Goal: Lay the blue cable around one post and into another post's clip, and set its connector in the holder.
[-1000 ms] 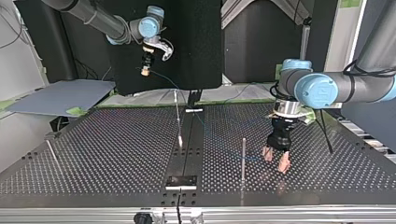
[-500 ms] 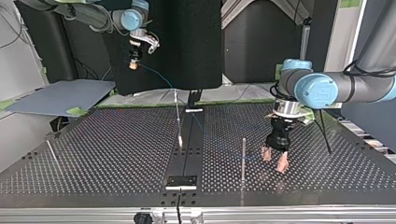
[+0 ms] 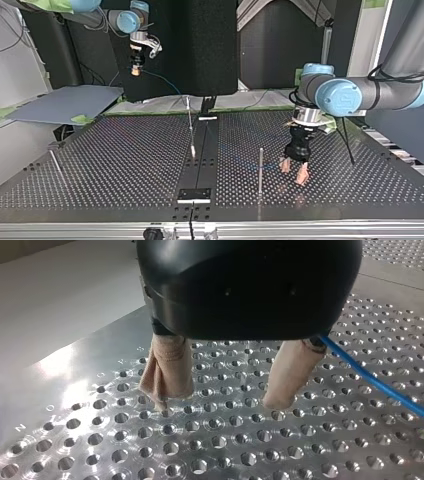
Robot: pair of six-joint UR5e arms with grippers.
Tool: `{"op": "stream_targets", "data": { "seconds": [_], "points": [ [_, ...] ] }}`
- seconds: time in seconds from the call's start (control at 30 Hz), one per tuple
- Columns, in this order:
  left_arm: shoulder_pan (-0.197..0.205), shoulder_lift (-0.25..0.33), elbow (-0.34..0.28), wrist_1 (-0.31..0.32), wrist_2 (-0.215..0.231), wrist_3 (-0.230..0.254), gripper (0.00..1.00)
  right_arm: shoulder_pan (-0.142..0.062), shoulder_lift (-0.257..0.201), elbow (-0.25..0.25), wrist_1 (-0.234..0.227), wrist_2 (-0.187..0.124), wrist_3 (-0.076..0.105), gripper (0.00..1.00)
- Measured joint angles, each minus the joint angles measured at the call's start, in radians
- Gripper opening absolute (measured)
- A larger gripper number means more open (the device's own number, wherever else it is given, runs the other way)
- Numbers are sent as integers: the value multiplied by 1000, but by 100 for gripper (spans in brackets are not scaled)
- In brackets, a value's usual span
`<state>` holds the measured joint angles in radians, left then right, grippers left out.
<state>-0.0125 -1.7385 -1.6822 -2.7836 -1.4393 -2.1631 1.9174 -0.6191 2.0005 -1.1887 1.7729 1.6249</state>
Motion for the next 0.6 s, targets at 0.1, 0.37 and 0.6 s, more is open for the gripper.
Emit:
{"op": "stream_targets", "data": {
  "seconds": [0.1, 0.37, 0.6],
  "points": [
    [1, 0, 0, 0, -2, 0, 100, -2, 16, -7, -11, -31, -1, 0],
    [5, 0, 0, -1, -3, -1, 100, -6, 87, -47, -13, -115, -8, 0],
    [10, 0, 0, -1, 0, -2, 100, -11, 78, -74, 6, -184, -12, 0]
  ]
}}
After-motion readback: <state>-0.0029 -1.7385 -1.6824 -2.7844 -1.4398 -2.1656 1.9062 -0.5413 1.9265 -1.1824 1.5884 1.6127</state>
